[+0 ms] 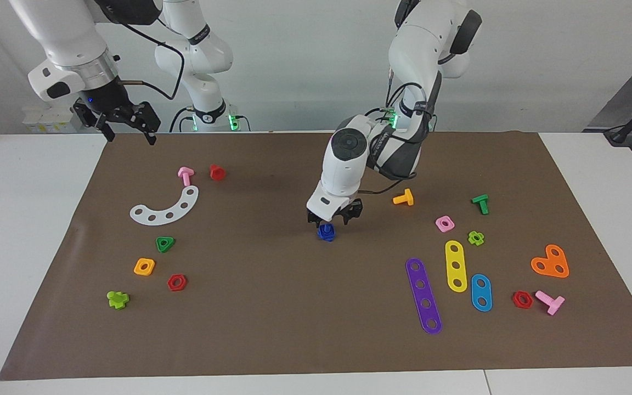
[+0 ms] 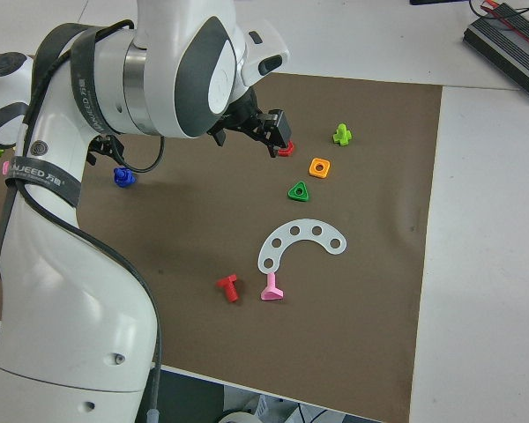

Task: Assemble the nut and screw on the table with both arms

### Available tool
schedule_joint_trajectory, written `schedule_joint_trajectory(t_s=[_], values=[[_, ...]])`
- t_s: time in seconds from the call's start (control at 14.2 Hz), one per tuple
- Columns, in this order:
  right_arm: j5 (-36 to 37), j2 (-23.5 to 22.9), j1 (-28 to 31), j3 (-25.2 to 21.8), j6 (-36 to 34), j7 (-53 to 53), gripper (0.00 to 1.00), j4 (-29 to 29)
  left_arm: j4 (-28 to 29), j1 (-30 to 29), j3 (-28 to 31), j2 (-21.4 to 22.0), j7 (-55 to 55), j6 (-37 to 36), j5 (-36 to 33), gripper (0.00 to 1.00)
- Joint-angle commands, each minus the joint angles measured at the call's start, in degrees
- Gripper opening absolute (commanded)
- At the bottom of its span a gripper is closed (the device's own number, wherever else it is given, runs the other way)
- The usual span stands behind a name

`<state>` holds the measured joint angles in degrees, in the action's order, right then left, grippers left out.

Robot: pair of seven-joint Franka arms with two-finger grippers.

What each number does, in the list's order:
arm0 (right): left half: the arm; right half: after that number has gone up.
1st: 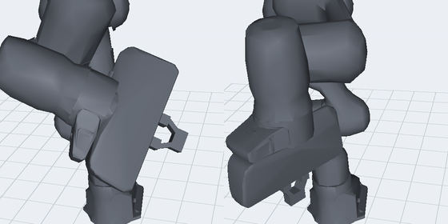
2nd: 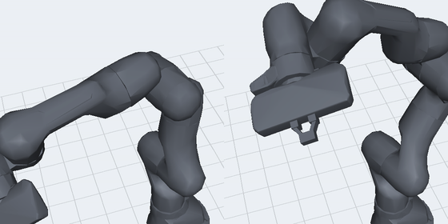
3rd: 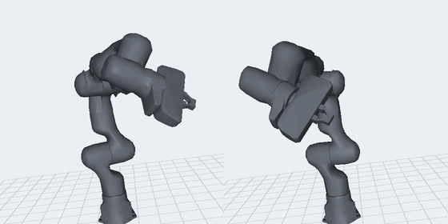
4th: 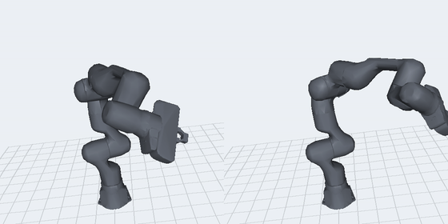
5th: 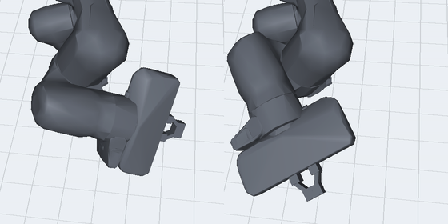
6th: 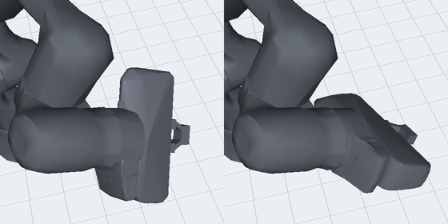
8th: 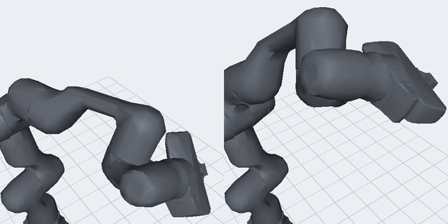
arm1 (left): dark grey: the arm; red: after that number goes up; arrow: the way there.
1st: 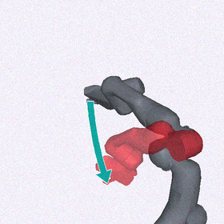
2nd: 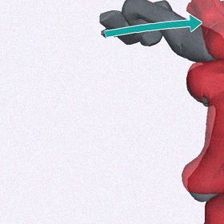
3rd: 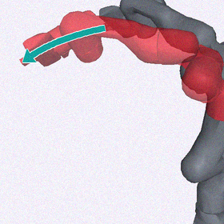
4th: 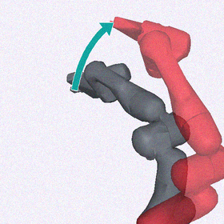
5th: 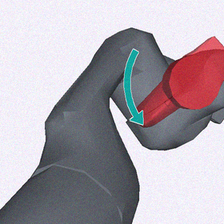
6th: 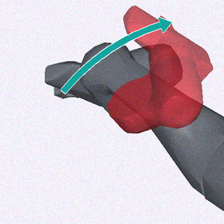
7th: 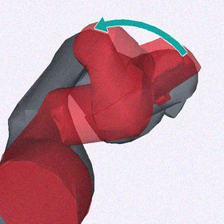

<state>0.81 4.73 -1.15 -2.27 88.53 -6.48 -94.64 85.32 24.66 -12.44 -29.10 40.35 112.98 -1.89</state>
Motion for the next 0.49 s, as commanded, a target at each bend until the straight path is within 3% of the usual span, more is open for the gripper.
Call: schedule_joint_trajectory(t_s=[0.0, 0.42], values=[[-0.28, 0.36, 0.36, 0.16, -0.64, 1.12, 1.00, -0.11, -1.03, -8.11, -0.92, 4.37, -5.78, -3.20, 0.92, 0.82], [-0.28, 0.36, 0.36, 0.16, -0.64, 1.12, 1.00, -0.11, -0.68, -21.30, -0.57, 12.39, -24.58, -12.24, 1.28, 0.82]])
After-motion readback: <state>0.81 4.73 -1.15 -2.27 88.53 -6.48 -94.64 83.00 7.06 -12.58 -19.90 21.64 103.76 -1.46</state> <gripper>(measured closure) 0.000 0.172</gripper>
